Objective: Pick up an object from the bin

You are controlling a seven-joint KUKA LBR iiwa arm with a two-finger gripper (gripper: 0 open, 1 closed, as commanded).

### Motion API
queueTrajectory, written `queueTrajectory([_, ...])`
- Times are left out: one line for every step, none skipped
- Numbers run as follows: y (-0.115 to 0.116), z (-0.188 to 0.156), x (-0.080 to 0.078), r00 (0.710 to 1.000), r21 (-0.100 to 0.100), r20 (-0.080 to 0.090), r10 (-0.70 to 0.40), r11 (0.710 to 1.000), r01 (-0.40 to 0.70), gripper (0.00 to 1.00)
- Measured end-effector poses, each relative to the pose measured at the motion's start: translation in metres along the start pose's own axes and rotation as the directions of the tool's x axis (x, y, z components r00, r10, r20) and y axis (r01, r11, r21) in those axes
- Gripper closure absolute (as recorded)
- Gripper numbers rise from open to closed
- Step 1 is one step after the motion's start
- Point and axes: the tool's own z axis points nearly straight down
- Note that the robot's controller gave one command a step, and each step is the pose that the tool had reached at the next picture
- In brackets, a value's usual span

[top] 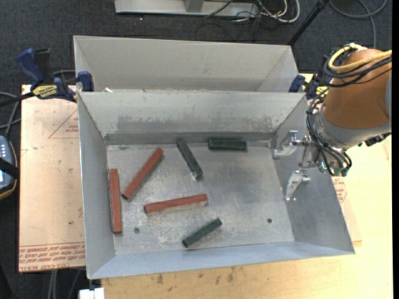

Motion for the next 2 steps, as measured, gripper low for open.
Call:
queueTrajectory([0.021,0.045,0.005,1.0,0.002,0.007,-0.015,1.0,0.015,0.0])
queueTrajectory([0.029,0.09,0.012,0.992,-0.001,-0.002,0.122,0.992,-0.122,0.0])
